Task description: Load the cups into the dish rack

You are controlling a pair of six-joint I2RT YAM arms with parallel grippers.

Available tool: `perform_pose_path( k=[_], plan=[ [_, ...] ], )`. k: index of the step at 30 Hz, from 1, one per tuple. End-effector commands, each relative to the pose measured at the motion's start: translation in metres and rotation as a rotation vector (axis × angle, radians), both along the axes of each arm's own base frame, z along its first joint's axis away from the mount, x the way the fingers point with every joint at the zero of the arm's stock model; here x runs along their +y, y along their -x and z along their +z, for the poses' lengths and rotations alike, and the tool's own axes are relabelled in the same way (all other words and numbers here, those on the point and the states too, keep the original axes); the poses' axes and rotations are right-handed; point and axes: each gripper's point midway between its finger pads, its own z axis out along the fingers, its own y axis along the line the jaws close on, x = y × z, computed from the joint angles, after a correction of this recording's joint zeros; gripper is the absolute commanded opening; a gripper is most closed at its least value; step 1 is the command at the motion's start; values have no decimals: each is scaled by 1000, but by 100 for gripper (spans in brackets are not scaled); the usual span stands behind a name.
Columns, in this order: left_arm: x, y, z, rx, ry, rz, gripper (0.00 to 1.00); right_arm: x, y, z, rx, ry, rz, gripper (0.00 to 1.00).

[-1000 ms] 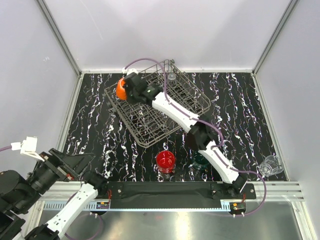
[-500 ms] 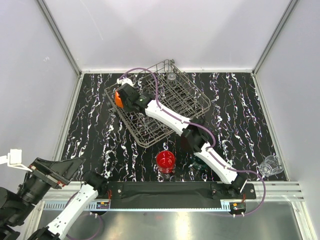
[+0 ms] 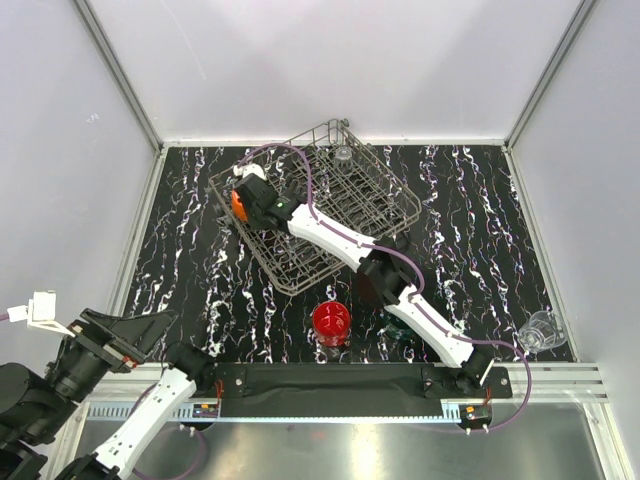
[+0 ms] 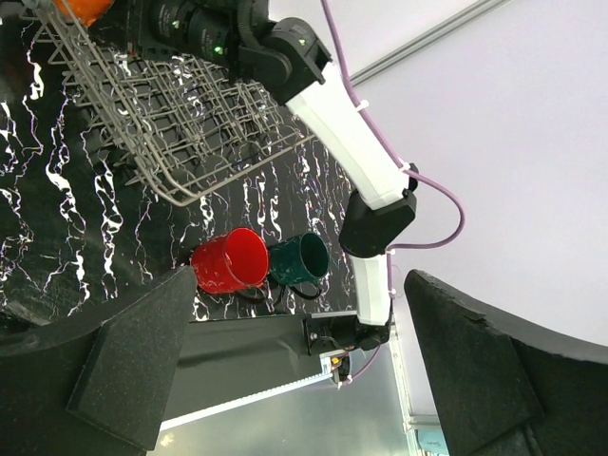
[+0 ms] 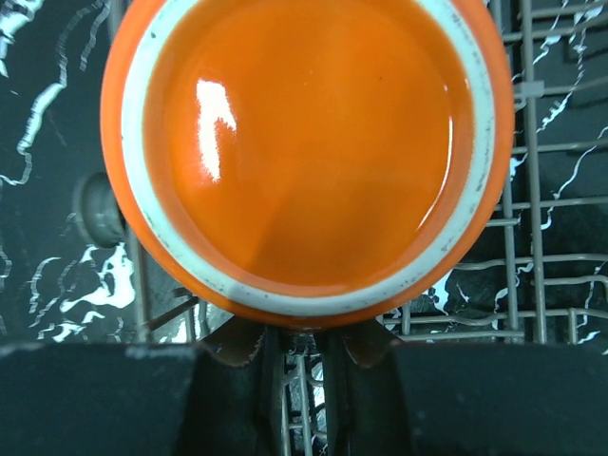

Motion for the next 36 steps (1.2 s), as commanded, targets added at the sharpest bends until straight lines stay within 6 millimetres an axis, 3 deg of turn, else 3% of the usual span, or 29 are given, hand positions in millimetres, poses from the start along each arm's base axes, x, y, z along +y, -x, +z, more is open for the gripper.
perform_pose_path(
  k=[1, 6, 17, 22, 29, 34, 36],
  plan=[
    [5, 6, -29, 112, -61, 9, 99, 12, -15, 28, -85, -79, -14, 4],
    [7, 5, -29, 108, -58, 19, 99, 12, -13, 17, -74, -56, -4, 9],
    [6, 4, -30, 112, -53, 20, 99, 11, -12, 5, -64, -34, 8, 35],
    [6, 4, -30, 113, -47, 22, 99, 11, -11, 1, -56, -32, 8, 38],
    [7, 6, -28, 108, -47, 23, 99, 7, -14, 21, -88, -39, -3, 54],
    [11, 7, -23, 93, -63, 31, 99, -1, -14, 43, -109, -30, -18, 79],
    [11, 8, -19, 89, -69, 23, 99, -6, -13, 58, -124, -28, -17, 85]
  ],
)
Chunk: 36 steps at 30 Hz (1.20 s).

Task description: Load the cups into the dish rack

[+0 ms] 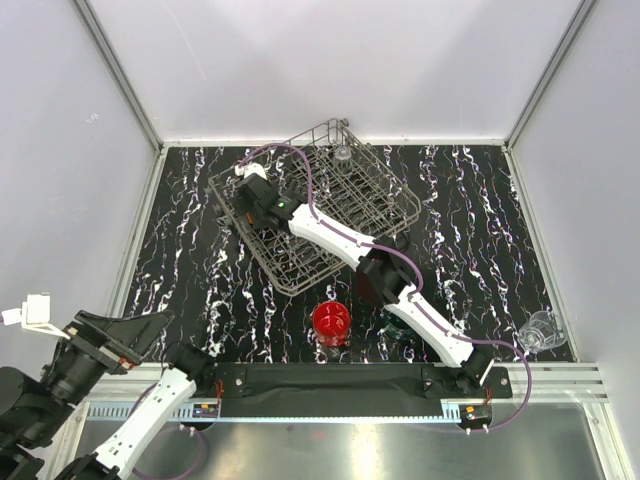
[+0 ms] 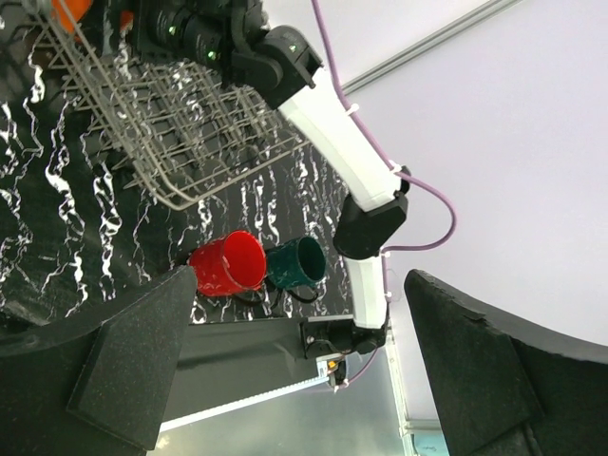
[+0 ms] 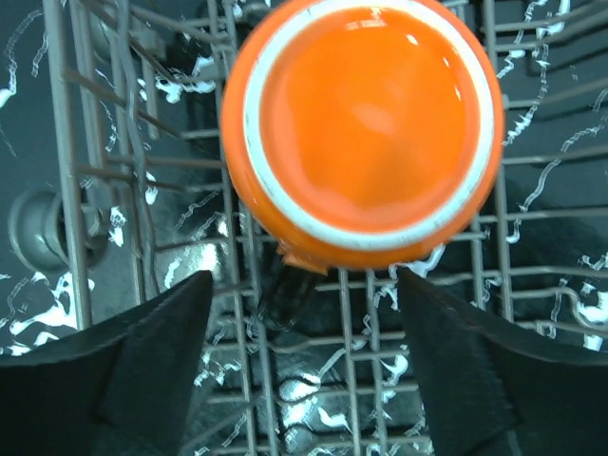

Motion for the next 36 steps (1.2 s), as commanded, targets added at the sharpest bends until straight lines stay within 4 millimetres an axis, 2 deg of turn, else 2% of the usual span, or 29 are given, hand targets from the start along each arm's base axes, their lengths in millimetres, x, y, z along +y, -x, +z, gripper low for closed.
perform_pose_path(
  k=[1, 4, 5, 7, 8, 9, 10, 12, 13, 16, 17, 18, 19, 20, 21, 22, 23, 24, 25, 26, 27, 28, 29, 30, 31, 32, 33, 35, 36],
  plan=[
    [8, 7, -21, 90, -88, 4, 99, -3, 1, 74, -91, -55, -10, 87],
    [5, 7, -17, 84, -108, -18, 99, -14, 4, 97, -106, -51, -28, 90],
    [5, 6, -16, 82, -113, -22, 99, -17, 8, 115, -113, -70, -19, 91],
    [3, 6, -13, 72, -118, -34, 99, -23, 15, 123, -99, -73, -18, 92],
    [3, 6, -11, 70, -119, -39, 99, -26, 20, 145, -111, -102, -13, 93],
    [2, 7, -9, 65, -119, -47, 99, -31, 23, 147, -101, -99, -18, 93],
    [0, 5, -9, 68, -130, -54, 99, -37, 30, 166, -104, -117, -10, 94],
    [-3, 4, -10, 80, -141, -71, 99, -45, 37, 176, -94, -122, -17, 93],
    [-3, 1, -13, 89, -155, -72, 99, -55, 43, 192, -99, -130, -23, 92],
    [-14, 0, -17, 105, -170, -131, 99, -75, 57, 196, -69, -92, -39, 91],
    [-18, -4, -20, 118, -177, -144, 99, -86, 62, 212, -80, -100, -49, 91],
    [-22, -4, -22, 124, -181, -169, 99, -96, 69, 203, -50, -62, -53, 90],
    [-25, -6, -23, 129, -189, -182, 99, -108, 76, 217, -59, -67, -66, 90],
    [-29, -9, -26, 136, -192, -197, 99, -116, 81, 217, -45, -60, -84, 90],
    [-35, -11, -27, 150, -196, -225, 99, -129, 90, 203, -7, -10, -98, 89],
    [-38, -13, -29, 153, -201, -240, 99, -143, 97, 215, -12, -18, -117, 88],
    [-44, -18, -31, 156, -201, -258, 99, -150, 104, 214, 11, -28, -137, 88],
    [-51, -20, -32, 164, -204, -294, 99, -162, 114, 196, 54, 17, -146, 88],
    [-55, -23, -34, 170, -207, -309, 99, -175, 124, 210, 46, -15, -164, 86],
    [-60, -26, -35, 177, -207, -324, 99, -183, 130, 209, 65, -33, -197, 85],
    [-64, -28, -42, 204, -213, -348, 99, -197, 139, 189, 101, 7, -219, 84],
    [-69, -33, -47, 230, -227, -362, 99, -210, 150, 203, 89, -36, -235, 83],
    [-72, -35, -49, 237, -227, -377, 99, -217, 157, 201, 108, -54, -265, 82],
    [-77, -37, -56, 265, -228, -400, 99, -230, 167, 185, 138, -22, -284, 81],
    [-80, -39, -59, 276, -228, -410, 98, -242, 176, 193, 136, -54, -297, 81],
    [-83, -41, -60, 276, -224, -420, 98, -248, 183, 190, 161, -71, -331, 80],
    [-87, -41, -62, 283, -216, -441, 98, -260, 193, 175, 197, -34, -351, 78],
    [-92, -45, -66, 292, -210, -456, 97, -273, 208, 175, 235, -79, -399, 77],
    [-94, -45, -67, 294, -207, -463, 97, -282, 216, 160, 268, -56, -423, 75]
  ],
)
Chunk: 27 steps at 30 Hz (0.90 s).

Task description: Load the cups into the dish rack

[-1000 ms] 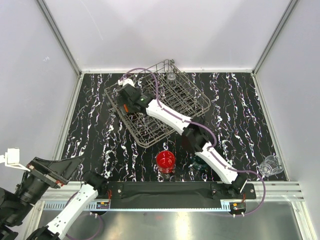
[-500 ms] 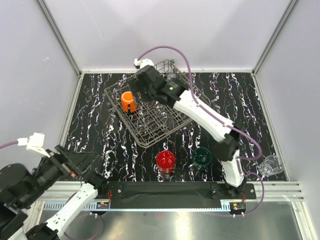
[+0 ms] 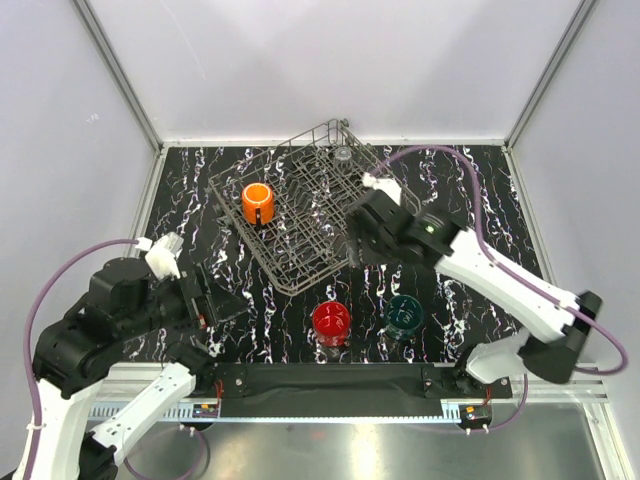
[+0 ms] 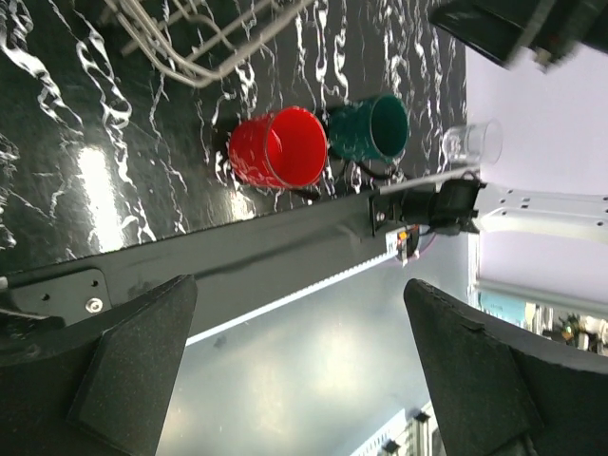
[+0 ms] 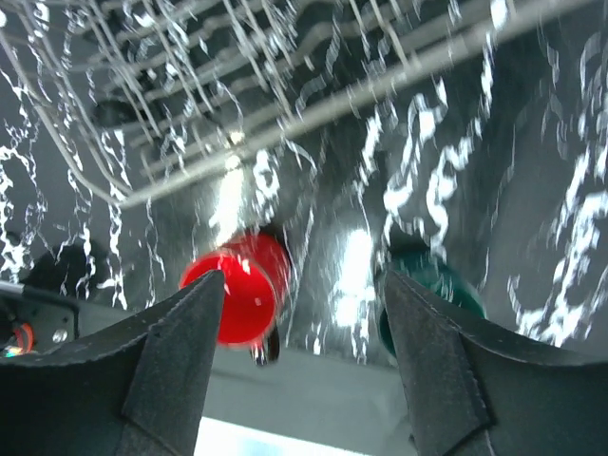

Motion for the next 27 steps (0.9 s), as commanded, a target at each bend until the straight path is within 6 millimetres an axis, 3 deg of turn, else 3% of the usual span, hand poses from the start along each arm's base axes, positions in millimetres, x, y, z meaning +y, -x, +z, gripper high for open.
perform_pose_path(
  k=[1, 3, 10, 17, 21, 27],
  plan=[
    [-18, -1, 12, -49, 65, -98, 97, -26, 30, -7, 74, -71, -138, 74],
    [-20, -2, 11, -47, 70, -106, 98, -34, 43, -27, 134, -73, -185, 74],
    [-24, -3, 14, -47, 86, -126, 98, -49, 69, -62, 254, -83, -316, 66],
    [-22, 1, 13, -45, 91, -120, 98, -54, 68, -86, 307, -23, -474, 51],
    [-20, 4, 15, -49, 94, -114, 98, -65, 68, -104, 324, 61, -557, 50],
    [-15, 9, 17, -58, 95, -100, 98, -75, 48, -115, 339, -32, -683, 59]
  ],
)
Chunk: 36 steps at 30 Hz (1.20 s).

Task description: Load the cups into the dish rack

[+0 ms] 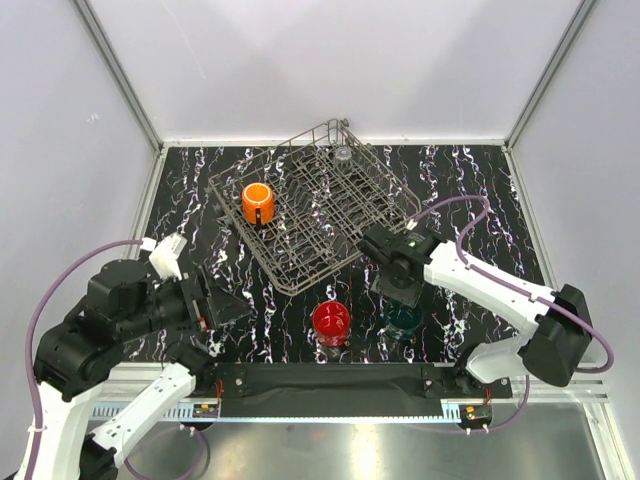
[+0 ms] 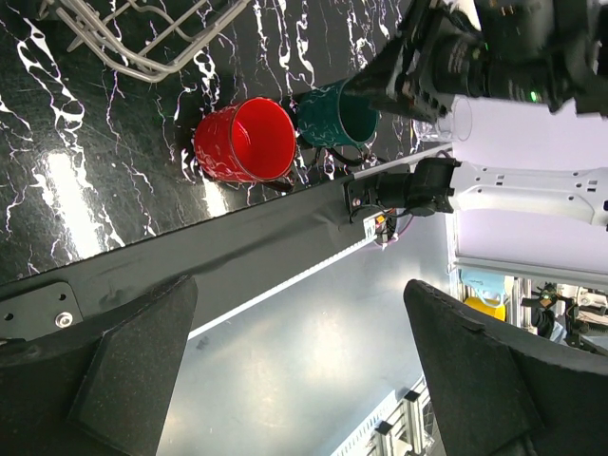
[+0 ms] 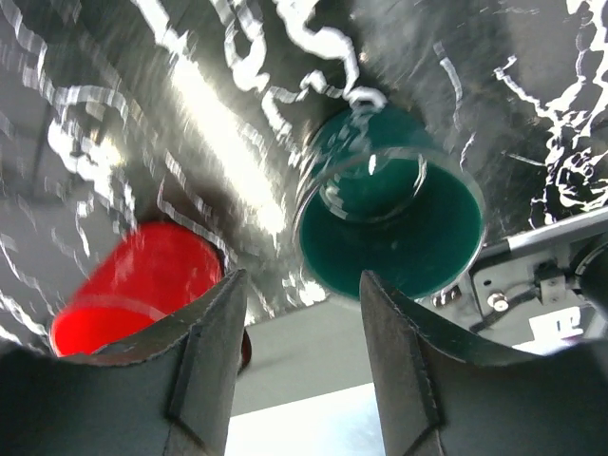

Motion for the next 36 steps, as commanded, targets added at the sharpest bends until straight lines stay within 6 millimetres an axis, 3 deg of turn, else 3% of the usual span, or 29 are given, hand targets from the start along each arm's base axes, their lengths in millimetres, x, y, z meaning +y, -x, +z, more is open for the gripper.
perform_pose_path(
  k=[1, 7, 13, 22, 30, 31, 34, 36],
  plan=[
    [-1, 6, 14, -45, 36, -23, 98, -11, -18, 1, -51, -59, -134, 59],
    [0, 7, 17, -53, 45, -17, 98, -28, -34, -16, -27, -102, -226, 61],
    [1, 9, 18, -57, 47, -15, 98, -25, -47, -26, -13, -103, -244, 61],
    [3, 12, 20, -63, 42, -13, 98, -21, -34, -42, 62, -132, -347, 56],
    [3, 12, 22, -67, 27, -31, 98, -21, -23, -58, 99, -144, -410, 46],
    [3, 13, 21, -64, 28, -35, 98, -24, -22, -60, 104, -135, -419, 39],
    [0, 12, 20, -59, 30, -47, 98, -27, -18, -64, 108, -124, -425, 35],
    [-1, 12, 22, -61, 33, -61, 98, -28, -17, -64, 104, -129, -425, 24]
  ],
)
